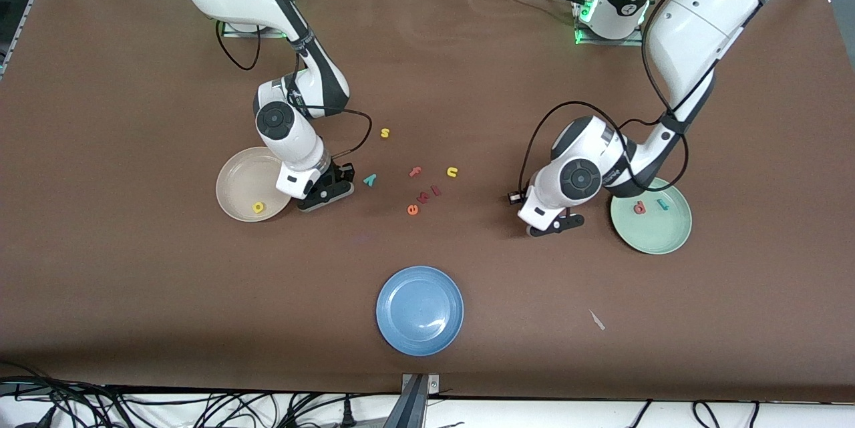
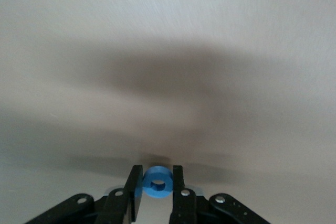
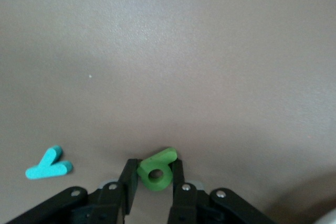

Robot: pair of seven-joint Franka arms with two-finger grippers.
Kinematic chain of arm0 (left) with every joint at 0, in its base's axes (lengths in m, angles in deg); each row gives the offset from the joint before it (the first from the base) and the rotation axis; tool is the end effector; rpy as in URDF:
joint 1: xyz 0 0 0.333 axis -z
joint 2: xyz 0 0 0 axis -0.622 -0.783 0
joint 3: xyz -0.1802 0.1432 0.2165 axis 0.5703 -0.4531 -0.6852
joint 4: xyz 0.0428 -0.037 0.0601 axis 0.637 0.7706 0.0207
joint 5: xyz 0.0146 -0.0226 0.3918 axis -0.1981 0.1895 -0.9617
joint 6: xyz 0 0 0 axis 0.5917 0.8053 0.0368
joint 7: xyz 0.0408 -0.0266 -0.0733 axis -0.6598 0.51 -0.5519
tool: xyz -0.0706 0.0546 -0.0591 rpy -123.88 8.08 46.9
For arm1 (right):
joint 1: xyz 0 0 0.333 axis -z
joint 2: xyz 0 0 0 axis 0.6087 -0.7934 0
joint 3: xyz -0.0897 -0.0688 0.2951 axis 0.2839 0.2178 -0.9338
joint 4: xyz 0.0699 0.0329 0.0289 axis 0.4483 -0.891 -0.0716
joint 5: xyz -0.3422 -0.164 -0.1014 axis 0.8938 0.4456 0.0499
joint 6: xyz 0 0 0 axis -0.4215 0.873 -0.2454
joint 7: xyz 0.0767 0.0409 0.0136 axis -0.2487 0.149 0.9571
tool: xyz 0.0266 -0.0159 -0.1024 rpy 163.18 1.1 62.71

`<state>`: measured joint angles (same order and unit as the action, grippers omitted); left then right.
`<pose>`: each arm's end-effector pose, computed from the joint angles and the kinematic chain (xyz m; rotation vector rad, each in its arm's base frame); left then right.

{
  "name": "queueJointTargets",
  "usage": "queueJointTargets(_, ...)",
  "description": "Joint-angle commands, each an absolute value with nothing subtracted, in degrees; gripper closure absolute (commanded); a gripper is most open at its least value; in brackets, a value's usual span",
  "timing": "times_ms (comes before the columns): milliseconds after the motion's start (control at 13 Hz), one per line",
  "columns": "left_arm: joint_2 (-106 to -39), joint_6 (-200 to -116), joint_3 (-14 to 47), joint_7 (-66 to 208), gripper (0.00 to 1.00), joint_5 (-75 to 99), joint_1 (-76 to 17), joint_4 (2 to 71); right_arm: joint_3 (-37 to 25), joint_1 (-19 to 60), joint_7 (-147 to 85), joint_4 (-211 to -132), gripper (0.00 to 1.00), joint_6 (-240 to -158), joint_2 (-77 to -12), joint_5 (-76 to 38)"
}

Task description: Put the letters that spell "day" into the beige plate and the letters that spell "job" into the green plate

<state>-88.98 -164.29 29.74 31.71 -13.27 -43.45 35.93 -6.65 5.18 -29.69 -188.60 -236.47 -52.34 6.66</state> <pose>0.5977 -0.2512 0.1940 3.0875 0.3767 -0.3512 0.5409 0.2752 0.1816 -2.9962 -0.6476 -0.1222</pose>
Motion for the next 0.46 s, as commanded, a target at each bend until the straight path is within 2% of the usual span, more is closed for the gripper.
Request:
queueJointTargets(0, -81.22, -155.69, 30.01, 41.24, 1.00, -14.44, -48.81, 36.27, -2.50, 5.15, -22.27, -188.84, 0.91, -228.84, -48.23, 5.59)
queueJointTargets(154, -79.54, -152.95, 29.93, 49.33, 1.00, -14.18, -53.21, 36.27, 2.67, 5.42, -15.08, -187.35, 0.91, -220.25, -45.59, 5.50)
queueJointTargets(385, -81.89, -154.08, 29.49, 58.05, 1.00, -15.84, -59.54, 36.27, 8.66, 5.77, -6.45, -182.60, 0.90, -208.54, -45.32, 3.58)
